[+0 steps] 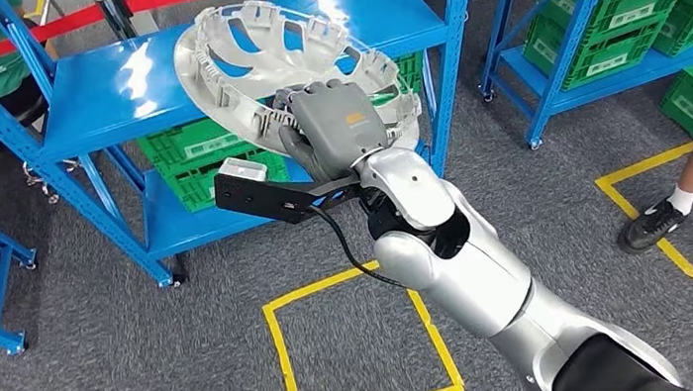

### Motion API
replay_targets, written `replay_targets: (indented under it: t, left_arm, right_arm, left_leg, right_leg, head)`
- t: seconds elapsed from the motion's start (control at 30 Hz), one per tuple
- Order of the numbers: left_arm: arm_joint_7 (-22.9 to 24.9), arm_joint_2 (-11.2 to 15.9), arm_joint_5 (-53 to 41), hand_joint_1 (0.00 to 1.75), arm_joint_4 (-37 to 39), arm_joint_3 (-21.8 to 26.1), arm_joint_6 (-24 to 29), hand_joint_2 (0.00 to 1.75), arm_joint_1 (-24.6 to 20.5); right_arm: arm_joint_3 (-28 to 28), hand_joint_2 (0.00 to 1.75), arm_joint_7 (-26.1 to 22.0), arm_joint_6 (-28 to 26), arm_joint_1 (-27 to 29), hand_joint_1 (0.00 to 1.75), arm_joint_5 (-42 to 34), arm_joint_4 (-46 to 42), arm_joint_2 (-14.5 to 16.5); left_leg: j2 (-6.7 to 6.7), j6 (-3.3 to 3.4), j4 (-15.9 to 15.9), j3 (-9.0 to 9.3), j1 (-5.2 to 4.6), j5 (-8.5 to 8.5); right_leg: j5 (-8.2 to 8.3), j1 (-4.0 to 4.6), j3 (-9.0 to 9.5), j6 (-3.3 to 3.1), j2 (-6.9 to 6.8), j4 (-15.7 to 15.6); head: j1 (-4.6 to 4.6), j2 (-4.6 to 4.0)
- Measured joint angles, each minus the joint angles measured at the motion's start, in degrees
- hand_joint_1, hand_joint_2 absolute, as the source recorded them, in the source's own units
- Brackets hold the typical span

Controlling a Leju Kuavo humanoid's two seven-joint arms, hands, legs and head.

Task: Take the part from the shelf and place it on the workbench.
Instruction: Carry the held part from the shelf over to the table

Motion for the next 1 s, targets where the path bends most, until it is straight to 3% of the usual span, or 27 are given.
replay_targets:
  t: [0.07, 0.1, 0.17, 0.2, 0.23, 0.27, 0.33, 0.37, 0.4, 0.43, 0.5, 0.57, 0.6, 0.67, 0.7, 0.77, 0.83, 0.87, 0.9, 0.93, 1.0]
  left_arm:
    - [-0.1, 0.0, 0.1, 0.00, -0.1, 0.0, 0.0, 1.75, 0.0]
    - [-0.2, 0.0, 0.2, 0.00, -0.1, 0.0, 0.0, 1.75, 0.0]
    - [-0.3, 0.1, 0.3, 0.00, -0.1, 0.0, 0.0, 1.75, 0.2]
    - [-0.3, 0.1, 0.4, 0.00, -0.1, 0.0, 0.0, 1.75, 0.3]
    - [-0.3, 0.1, 0.4, 0.00, -0.1, 0.0, 0.0, 1.75, 0.4]
    - [-0.3, 0.2, 0.4, 0.00, -0.1, 0.0, 0.1, 1.75, 0.5]
    - [-0.4, 0.3, 0.4, 0.00, -0.1, 0.0, 0.1, 1.75, 0.6]
    - [-0.5, 0.3, 0.4, 0.00, -0.1, 0.0, 0.1, 1.75, 0.7]
    - [-0.6, 0.3, 0.4, 0.00, -0.1, 0.0, 0.1, 1.75, 0.7]
    - [-0.6, 0.3, 0.4, 0.00, -0.1, 0.0, 0.1, 1.75, 0.8]
    - [-0.7, 0.3, 0.4, 0.00, -0.1, 0.0, 0.1, 1.75, 0.8]
    - [-0.8, 0.3, 0.5, 0.00, -0.1, 0.0, 0.1, 1.75, 0.9]
    - [-0.9, 0.3, 0.6, 0.00, -0.1, 0.0, 0.1, 1.75, 0.9]
    - [-0.9, 0.3, 0.6, 0.00, -0.1, 0.0, 0.1, 1.75, 0.9]
    - [-0.9, 0.4, 0.6, 0.00, -0.1, 0.0, 0.1, 1.75, 1.0]
    - [-0.9, 0.4, 0.6, 0.00, -0.1, 0.0, 0.0, 1.75, 1.1]
    - [-0.9, 0.4, 0.6, 0.00, -0.1, 0.0, 0.0, 1.75, 1.1]
    - [-0.9, 0.4, 0.6, 0.00, -0.1, 0.0, 0.0, 1.75, 1.1]
    - [-1.0, 0.4, 0.6, 0.00, -0.1, 0.0, 0.0, 1.75, 1.1]
    - [-1.3, 0.4, 0.7, 0.00, -0.1, 0.0, -0.1, 1.75, 1.0]
    - [-2.6, 0.5, 1.0, 0.00, -0.1, 0.0, -0.9, 1.75, 1.0]
  right_arm:
    - [0.1, 1.75, -0.1, 0.0, 0.0, 1.75, -0.1, 0.0, 0.1]
    - [0.1, 1.75, -0.1, 0.0, -0.1, 1.75, -0.1, 0.0, 0.1]
    - [0.2, 1.75, -0.2, 0.0, -0.1, 1.75, -0.1, 0.1, 0.1]
    - [0.3, 1.75, -0.2, 0.0, 0.0, 1.75, -0.2, 0.1, 0.1]
    - [0.3, 1.75, -0.1, 0.0, 0.0, 1.75, -0.2, 0.2, 0.1]
    - [0.4, 1.75, -0.1, 0.0, 0.0, 1.75, -0.2, 0.2, 0.0]
    - [0.5, 1.75, 0.0, 0.0, 0.0, 1.75, -0.2, 0.3, 0.0]
    - [0.5, 1.75, 0.0, 0.0, 0.1, 1.75, -0.2, 0.3, -0.1]
    - [0.6, 1.75, 0.0, 0.0, 0.1, 1.75, -0.2, 0.3, -0.1]
    - [0.6, 1.75, 0.0, 0.0, 0.1, 1.75, -0.2, 0.3, -0.1]
    - [0.7, 1.75, 0.0, 0.0, 0.0, 1.75, -0.2, 0.3, -0.1]
    - [0.8, 1.75, 0.0, 0.0, -0.1, 1.75, -0.4, 0.3, -0.1]
    - [0.8, 1.75, 0.0, 0.0, -0.1, 1.75, -0.4, 0.3, -0.1]
    - [1.0, 1.75, 0.0, 0.0, -0.1, 1.75, -0.5, 0.3, -0.1]
    - [1.0, 1.75, 0.0, 0.0, -0.1, 1.75, -0.6, 0.4, -0.1]
    - [1.1, 1.75, 0.1, 0.0, -0.1, 1.75, -0.6, 0.4, -0.1]
    - [1.2, 1.75, 0.1, 0.0, -0.1, 1.75, -0.6, 0.4, -0.1]
    - [1.2, 1.75, 0.1, 0.0, -0.1, 1.75, -0.6, 0.4, -0.1]
    - [1.2, 1.75, 0.1, 0.0, -0.1, 1.75, -0.6, 0.5, -0.2]
    - [1.2, 1.75, 0.1, 0.0, -0.1, 1.75, -0.6, 0.5, -0.2]
    - [1.3, 1.75, 0.1, 0.0, 0.0, 1.75, -0.5, 0.5, -0.2]
  left_leg:
    - [-0.13, 0.62, -7.8, 5.10, -0.27, -2.06]
    - [-0.19, 1.06, -9.9, 6.11, -0.50, -3.00]
    - [-0.08, 2.10, -10.8, 5.51, -0.61, -2.30]
    - [0.02, 2.64, -10.9, 5.06, -0.54, -1.61]
    - [0.16, 3.16, -11.0, 4.50, -0.42, -0.87]
    - [0.29, 3.53, -11.0, 3.79, -0.33, -0.11]
    - [0.31, 3.89, -10.8, 1.86, -0.39, 1.31]
    - [0.33, 3.89, -10.6, 0.83, -0.42, 1.97]
    - [0.36, 3.85, -10.3, -0.20, -0.43, 2.59]
    - [0.39, 3.76, -10.0, -1.20, -0.43, 3.15]
    - [0.42, 3.42, -9.4, -2.97, -0.44, 4.18]
    - [0.42, 2.86, -9.1, -4.08, -0.59, 5.21]
    - [0.43, 2.53, -9.1, -4.35, -0.65, 5.80]
    - [0.37, 1.80, -9.7, -4.66, -0.58, 6.97]
    - [0.32, 1.41, -9.6, -5.03, -0.51, 6.67]
    - [0.18, 0.66, -6.6, -6.44, -0.29, 2.90]
    - [0.16, 0.12, 0.2, -8.06, -0.17, -2.75]
    - [0.17, -0.02, 3.5, -8.39, -0.13, -4.13]
    - [0.16, -0.04, 5.5, -8.11, -0.13, -4.08]
    - [0.16, 0.07, 5.9, -7.02, -0.16, -2.80]
    - [0.10, 0.79, 1.4, -2.36, -0.36, 0.06]
  right_leg:
    - [1.16, 0.07, -0.91, 0.57, -0.10, 0.1]
    - [1.83, 0.07, -1.12, 0.89, -0.18, -0.1]
    - [2.88, -0.06, -1.43, 1.56, -0.20, -0.5]
    - [2.18, -0.11, -1.80, 1.91, -0.10, -0.2]
    - [0.31, -0.15, -2.35, 2.22, 0.04, 1.2]
    - [-2.56, -0.23, -3.14, 2.48, 0.16, 3.7]
    - [-8.16, -0.25, -4.77, 2.84, 0.24, 11.3]
    - [-9.22, -0.25, -5.10, 2.93, 0.24, 14.6]
    - [-8.88, -0.24, -4.71, 2.94, 0.25, 16.4]
    - [-7.57, -0.25, -3.44, 2.88, 0.25, 16.3]
    - [-5.64, -0.22, 1.79, 2.49, 0.25, 10.6]
    - [-6.87, 0.00, 7.19, 1.91, 0.30, 2.7]
    - [-7.68, 0.12, 8.50, 1.66, 0.33, 0.4]
    - [-7.22, 0.15, 8.32, 1.00, 0.29, -0.6]
    - [-6.62, 0.05, 7.91, 0.56, 0.19, -0.8]
    - [-5.19, -0.19, 6.65, -0.32, -0.05, -1.0]
    - [-3.87, -0.10, 5.07, -0.64, -0.10, -1.0]
    - [-3.20, -0.02, 4.21, -0.66, -0.10, -1.0]
    - [-2.50, 0.08, 3.29, -0.66, -0.09, -0.9]
    - [-1.88, 0.18, 2.38, -0.63, -0.06, -0.9]
    - [-0.75, 0.34, 0.83, -0.46, -0.01, -0.8]
  head:
    - [0.04, 0.00]
    - [0.04, 0.00]
    - [0.04, 0.00]
    - [0.05, 0.00]
    - [0.09, 0.00]
    - [0.10, 0.00]
    - [0.14, 0.00]
    - [0.14, 0.00]
    - [0.14, 0.00]
    - [0.14, 0.00]
    - [0.14, 0.00]
    - [0.10, 0.00]
    - [0.12, 0.00]
    - [0.18, 0.00]
    - [0.21, 0.00]
    - [0.13, 0.00]
    - [0.05, 0.00]
    - [0.05, 0.00]
    - [0.05, 0.00]
    - [0.05, 0.00]
    - [0.07, 0.00]
